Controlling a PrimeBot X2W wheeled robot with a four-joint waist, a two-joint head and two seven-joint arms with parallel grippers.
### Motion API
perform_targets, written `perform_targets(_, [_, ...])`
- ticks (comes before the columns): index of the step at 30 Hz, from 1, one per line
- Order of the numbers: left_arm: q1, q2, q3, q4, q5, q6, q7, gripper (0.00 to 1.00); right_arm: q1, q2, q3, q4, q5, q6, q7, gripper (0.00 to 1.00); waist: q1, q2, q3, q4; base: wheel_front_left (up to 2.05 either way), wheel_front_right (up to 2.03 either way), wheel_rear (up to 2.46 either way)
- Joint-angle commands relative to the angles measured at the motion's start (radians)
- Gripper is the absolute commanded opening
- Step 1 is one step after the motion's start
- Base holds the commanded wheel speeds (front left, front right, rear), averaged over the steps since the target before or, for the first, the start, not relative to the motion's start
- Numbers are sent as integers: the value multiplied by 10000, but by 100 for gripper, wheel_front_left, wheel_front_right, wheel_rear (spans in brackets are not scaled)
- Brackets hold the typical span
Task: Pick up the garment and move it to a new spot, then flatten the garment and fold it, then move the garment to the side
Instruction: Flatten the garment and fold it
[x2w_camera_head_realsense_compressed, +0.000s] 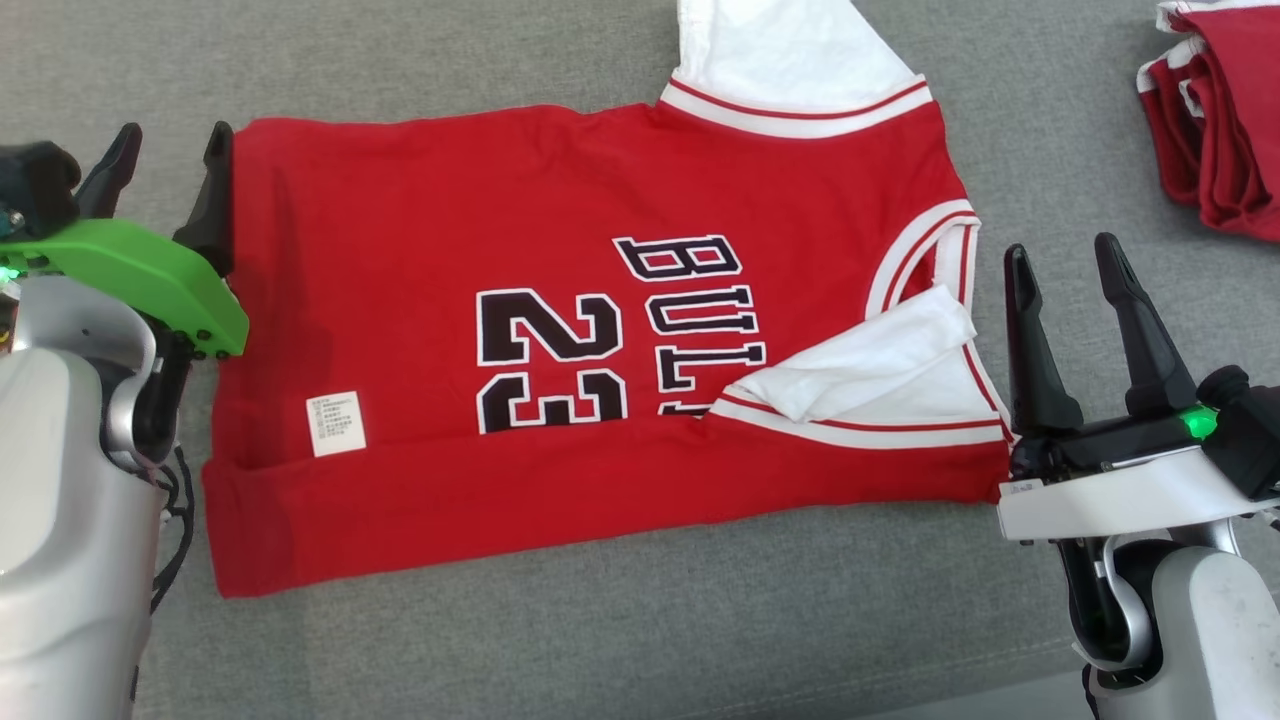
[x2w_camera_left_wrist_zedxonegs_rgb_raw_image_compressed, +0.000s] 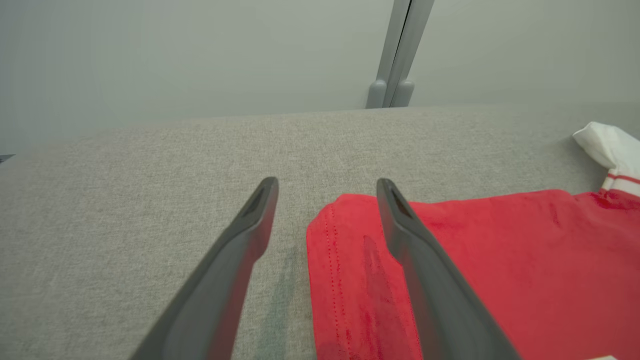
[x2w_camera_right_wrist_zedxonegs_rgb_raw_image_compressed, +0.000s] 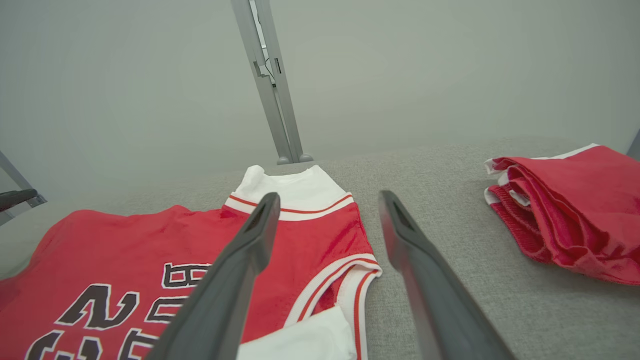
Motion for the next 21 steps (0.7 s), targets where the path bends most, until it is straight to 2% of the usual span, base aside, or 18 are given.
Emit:
perform_targets(1, [-387, 134, -33, 500, -116, -110, 119, 100, -190, 33, 29, 84, 77, -13, -89, 100, 0, 0, 445, -418, 0, 0, 0])
perform_targets(10, [-1724, 213, -460, 3429, -751, -356, 472, 100, -453, 48, 187, 486, 255, -13, -292, 100, 0, 0, 877, -644, 0, 0, 0])
perform_targets(11, [-1779, 209, -540, 3627, -792, -364, 471, 86, -491, 21, 169, 538, 281, -13, -305, 100, 0, 0, 884, -650, 0, 0, 0])
perform_targets(12, [-1819, 194, -631, 3803, -852, -358, 409, 48, -556, -17, 135, 593, 299, -13, -316, 100, 0, 0, 884, -655, 0, 0, 0])
perform_targets(13, [-1855, 189, -700, 3947, -909, -366, 368, 19, -610, -44, 114, 645, 310, -13, -325, 100, 0, 0, 879, -653, 0, 0, 0])
perform_targets(14, [-1893, 167, -826, 4069, -963, -372, 364, 0, -680, -90, 78, 726, 313, -13, -335, 100, 0, 0, 867, -645, 0, 0, 0])
perform_targets(21, [-2178, 365, -1589, 4182, -1248, -370, -393, 0, -1893, -638, 201, 1665, 473, -13, -294, 100, 0, 0, 778, -462, 0, 0, 0])
